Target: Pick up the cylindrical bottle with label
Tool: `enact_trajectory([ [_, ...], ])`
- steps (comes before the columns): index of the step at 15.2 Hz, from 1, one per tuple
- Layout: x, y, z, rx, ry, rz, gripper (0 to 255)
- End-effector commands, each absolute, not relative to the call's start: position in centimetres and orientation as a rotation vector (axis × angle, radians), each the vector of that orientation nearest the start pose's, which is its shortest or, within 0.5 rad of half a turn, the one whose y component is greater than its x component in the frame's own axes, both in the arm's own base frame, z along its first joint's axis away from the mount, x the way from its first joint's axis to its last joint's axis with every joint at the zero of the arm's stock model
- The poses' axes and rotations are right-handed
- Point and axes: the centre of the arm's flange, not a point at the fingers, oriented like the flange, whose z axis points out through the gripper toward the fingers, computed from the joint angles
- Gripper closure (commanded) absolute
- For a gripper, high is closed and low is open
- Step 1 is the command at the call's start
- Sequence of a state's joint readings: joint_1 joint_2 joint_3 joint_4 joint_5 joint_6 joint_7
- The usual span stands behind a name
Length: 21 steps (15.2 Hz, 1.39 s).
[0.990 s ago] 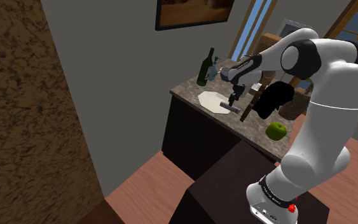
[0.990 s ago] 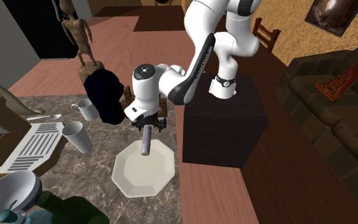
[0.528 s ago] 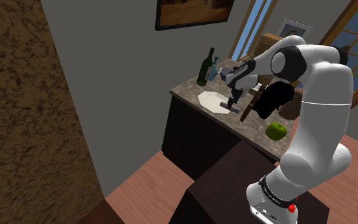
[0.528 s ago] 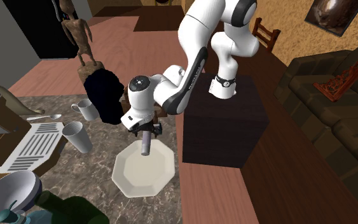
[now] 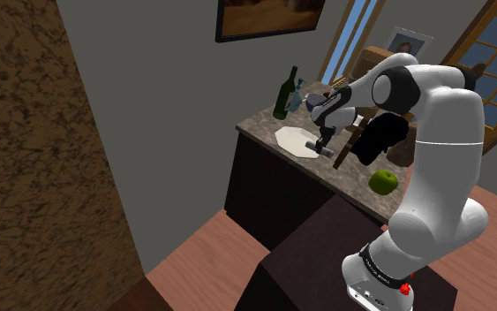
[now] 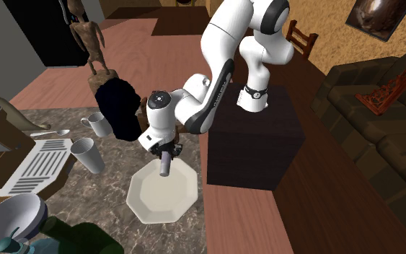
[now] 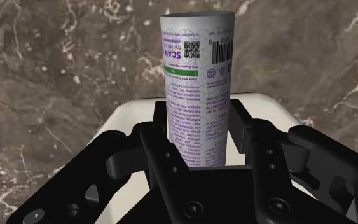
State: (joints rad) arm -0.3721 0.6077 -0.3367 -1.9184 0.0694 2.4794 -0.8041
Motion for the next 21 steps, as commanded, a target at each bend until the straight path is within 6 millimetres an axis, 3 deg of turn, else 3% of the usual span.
enact_trajectory([
  [1,47.9,-40.1,18.8,-3.233,-0.154,0.177,255],
  [6,47.9,-40.1,18.7,-3.233,-0.154,0.177,255],
  [21,47.9,-40.1,26.6,-3.233,-0.154,0.177,255],
])
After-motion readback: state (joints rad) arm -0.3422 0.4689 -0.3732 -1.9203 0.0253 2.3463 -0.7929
